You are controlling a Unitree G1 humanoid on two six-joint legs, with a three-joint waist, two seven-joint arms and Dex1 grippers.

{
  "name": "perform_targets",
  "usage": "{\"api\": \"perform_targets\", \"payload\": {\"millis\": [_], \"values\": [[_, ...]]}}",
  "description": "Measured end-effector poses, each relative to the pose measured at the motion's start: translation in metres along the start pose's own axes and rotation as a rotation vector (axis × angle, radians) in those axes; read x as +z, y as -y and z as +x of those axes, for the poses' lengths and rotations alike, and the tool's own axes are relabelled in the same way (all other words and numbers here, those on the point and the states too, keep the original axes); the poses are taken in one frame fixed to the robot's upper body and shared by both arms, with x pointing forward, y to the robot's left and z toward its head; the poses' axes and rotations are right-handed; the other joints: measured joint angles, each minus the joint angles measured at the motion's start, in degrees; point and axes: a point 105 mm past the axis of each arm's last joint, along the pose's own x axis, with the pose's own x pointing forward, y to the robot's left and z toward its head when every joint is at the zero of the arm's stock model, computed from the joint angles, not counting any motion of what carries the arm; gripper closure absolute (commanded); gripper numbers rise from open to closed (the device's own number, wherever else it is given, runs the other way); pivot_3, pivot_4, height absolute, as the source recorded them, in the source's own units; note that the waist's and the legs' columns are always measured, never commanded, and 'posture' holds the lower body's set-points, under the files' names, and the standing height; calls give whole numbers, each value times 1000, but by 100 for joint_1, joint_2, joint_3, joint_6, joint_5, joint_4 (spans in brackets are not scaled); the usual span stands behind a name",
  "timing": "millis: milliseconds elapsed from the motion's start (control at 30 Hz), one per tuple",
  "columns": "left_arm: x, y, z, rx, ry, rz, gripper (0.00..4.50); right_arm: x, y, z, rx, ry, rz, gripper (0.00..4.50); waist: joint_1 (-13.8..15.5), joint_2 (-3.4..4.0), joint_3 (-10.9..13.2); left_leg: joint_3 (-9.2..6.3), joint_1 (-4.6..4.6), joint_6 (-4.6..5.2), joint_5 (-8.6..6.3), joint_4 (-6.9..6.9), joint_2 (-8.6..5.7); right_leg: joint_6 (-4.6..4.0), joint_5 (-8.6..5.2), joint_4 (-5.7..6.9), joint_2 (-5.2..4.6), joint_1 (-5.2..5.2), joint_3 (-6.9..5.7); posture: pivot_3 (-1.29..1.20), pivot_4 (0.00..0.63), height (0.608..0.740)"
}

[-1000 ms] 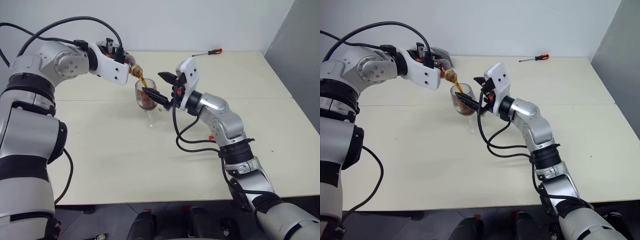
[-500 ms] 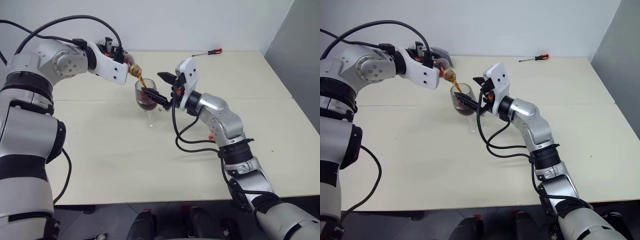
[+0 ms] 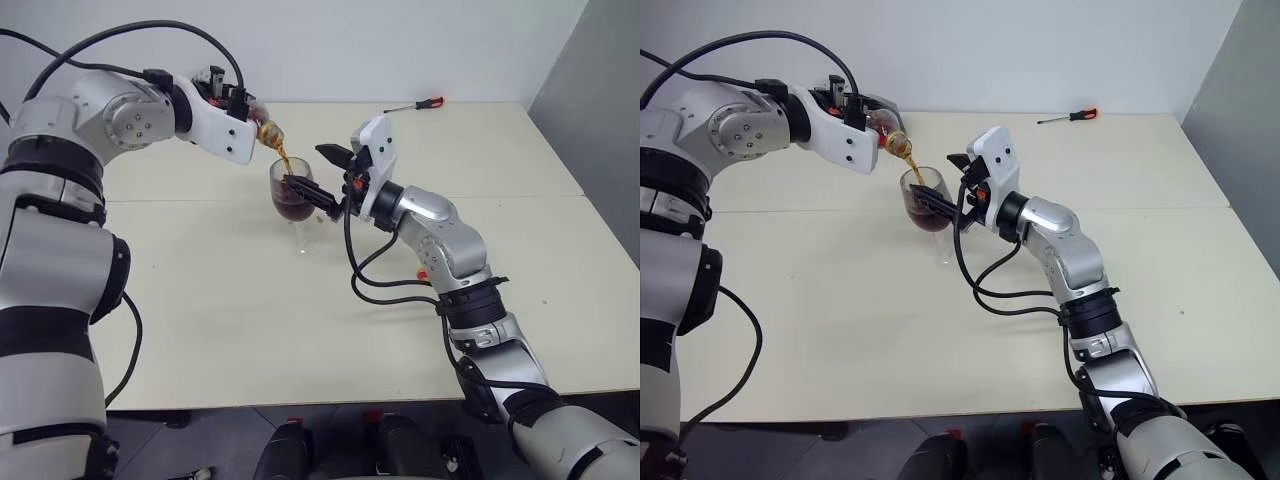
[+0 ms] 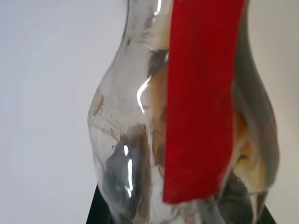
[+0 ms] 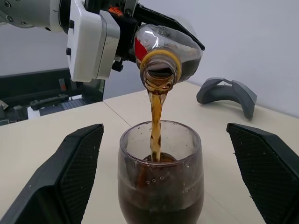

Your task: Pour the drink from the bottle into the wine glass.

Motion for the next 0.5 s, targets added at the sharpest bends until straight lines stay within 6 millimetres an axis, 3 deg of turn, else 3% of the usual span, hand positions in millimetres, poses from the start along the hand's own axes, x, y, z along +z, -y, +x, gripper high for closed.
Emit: {"api": "perform_targets", "payload": {"millis": [500], "values": [[2,5,2,-11,13,-65,3510,1,4,-2,-11,0,-3,0,-2,0,0,0,0,0,0,2,0,0,0,3,0,-1,0,0,150,740]]}}
